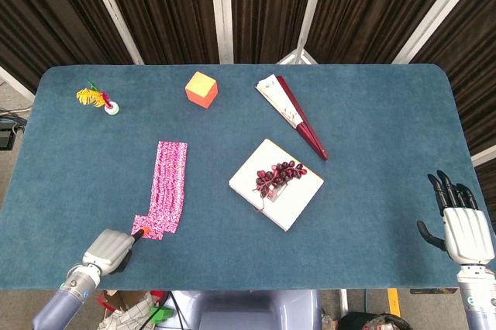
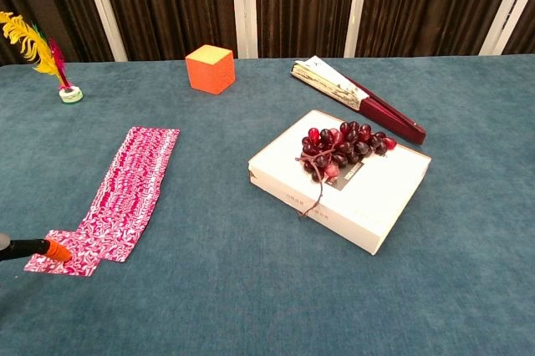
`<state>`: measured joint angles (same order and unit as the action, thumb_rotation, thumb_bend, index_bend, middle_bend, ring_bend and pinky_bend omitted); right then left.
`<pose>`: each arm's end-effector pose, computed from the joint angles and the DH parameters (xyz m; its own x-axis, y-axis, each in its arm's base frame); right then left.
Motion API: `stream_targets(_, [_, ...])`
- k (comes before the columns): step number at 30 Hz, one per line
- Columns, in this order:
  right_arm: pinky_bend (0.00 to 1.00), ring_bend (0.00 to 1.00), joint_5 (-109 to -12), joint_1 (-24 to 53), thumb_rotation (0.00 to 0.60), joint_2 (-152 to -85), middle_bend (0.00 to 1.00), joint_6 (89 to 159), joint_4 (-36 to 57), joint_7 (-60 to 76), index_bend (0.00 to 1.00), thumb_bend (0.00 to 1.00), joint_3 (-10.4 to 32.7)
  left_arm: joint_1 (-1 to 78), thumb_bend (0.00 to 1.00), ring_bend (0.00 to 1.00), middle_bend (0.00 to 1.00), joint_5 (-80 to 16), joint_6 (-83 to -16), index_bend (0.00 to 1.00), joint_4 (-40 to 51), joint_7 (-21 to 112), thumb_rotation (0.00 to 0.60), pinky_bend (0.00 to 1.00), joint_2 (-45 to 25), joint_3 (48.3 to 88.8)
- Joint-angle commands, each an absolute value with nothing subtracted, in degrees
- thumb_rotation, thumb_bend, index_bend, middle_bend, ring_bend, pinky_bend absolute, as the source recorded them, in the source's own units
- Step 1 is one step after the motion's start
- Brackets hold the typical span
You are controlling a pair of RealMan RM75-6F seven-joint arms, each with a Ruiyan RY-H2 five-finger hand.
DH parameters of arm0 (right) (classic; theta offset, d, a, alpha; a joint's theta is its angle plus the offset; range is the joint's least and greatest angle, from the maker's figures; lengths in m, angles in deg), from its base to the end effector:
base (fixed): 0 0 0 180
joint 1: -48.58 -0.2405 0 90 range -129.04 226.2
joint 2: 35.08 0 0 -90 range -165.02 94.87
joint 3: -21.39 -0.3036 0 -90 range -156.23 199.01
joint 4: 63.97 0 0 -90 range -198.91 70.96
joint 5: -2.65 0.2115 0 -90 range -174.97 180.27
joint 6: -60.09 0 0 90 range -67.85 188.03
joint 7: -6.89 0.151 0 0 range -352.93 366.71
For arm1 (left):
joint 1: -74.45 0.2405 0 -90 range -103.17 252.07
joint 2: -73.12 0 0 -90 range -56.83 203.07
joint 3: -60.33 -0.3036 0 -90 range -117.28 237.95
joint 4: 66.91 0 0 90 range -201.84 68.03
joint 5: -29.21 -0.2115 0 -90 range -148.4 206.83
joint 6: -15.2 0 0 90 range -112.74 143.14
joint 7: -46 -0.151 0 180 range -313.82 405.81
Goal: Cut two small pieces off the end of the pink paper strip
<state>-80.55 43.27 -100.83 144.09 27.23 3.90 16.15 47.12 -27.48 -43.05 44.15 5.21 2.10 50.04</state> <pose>-0.3589 -0.2034 0.1763 0.4274 0.0210 0.9038 -0.9038 0.0317 0.4267 -0.2883 0.2082 0.0323 0.6020 0.5994 0.5275 0.7814 -0.3064 -0.5437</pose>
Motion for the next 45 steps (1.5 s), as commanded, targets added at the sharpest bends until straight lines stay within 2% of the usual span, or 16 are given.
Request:
stream_targets(1, [0.13,0.17,-80.6,43.4,0.600,-100.7,0.01,144.2,27.3,4.1,0.00,0.32,16.1,47.3,0.93,0.74,0.89,-27.2,-43.2,0.13,43.6,5.8,0.600,0.72,2.4,49.8])
stream_targets(23, [0.13,0.17,-80.5,43.3,0.600,-100.9,0.01,144.0,27.5,4.1,0.00,0.32,16.1,48.9,0.93,0.74,0.89,-28.4,-42.9,0.14,41.1,10.4,0.600,0.72,8.6,46.6])
stream_targets(35, [0.13,0.17,-80.2,43.2,0.600,-101.0,0.01,143.7,27.6,3.8,0.00,0.32,16.1,49.9,0.93,0.74,0.89,-28.4,-42.4,0.14,38.9,13.0,0.600,0.72,10.5,46.5])
stream_targets(45, [0.13,0.17,-80.1,43.1,0.600,-101.2,0.01,143.6,27.5,3.5,0.00,0.32,16.0,52.3,0.92,0.75,0.89,-41.5,-48.0,0.14,45.4,21.4,0.600,0.72,16.6,47.6])
